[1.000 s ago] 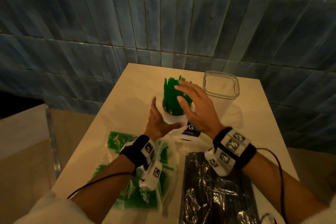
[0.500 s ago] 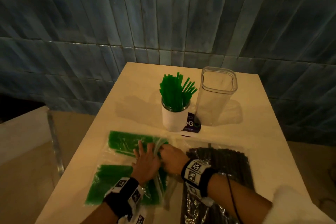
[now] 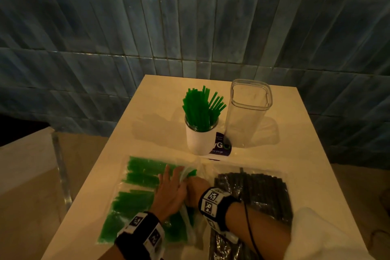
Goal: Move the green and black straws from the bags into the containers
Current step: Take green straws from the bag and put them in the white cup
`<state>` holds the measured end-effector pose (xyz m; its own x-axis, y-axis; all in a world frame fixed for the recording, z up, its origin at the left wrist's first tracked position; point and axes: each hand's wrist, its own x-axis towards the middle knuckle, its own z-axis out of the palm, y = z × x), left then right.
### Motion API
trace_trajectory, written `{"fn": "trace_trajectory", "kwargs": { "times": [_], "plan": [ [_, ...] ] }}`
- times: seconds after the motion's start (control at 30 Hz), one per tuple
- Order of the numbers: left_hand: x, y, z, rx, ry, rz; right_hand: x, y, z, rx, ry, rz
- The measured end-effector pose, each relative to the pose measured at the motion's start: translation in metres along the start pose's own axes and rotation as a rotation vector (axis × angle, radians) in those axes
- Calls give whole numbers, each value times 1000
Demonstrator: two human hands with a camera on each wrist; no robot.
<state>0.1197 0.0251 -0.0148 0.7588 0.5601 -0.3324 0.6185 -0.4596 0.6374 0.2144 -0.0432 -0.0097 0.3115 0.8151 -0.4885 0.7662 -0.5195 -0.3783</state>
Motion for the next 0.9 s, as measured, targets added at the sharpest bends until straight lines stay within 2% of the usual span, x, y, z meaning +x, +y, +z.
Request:
{"fn": "trace_trajectory", "kwargs": {
  "times": [0.07,0.3,0.47,0.73,0.9],
  "plan": [
    [0,2,0,34,-12,-18,0,1,3,21,-41,-20],
    [-5,15,-5,101,-40,-59,-8,8,2,100,38,-7],
    [-2,14,-3,70,-20,-34,-9,5,4,1,107,-2],
    [-5,17,-4,111,-31,-13,-17,6,-3,85,21,-9],
    [2,19,-11,173,-61,-40,-30,6,-9,39,45,-40]
  ]
}}
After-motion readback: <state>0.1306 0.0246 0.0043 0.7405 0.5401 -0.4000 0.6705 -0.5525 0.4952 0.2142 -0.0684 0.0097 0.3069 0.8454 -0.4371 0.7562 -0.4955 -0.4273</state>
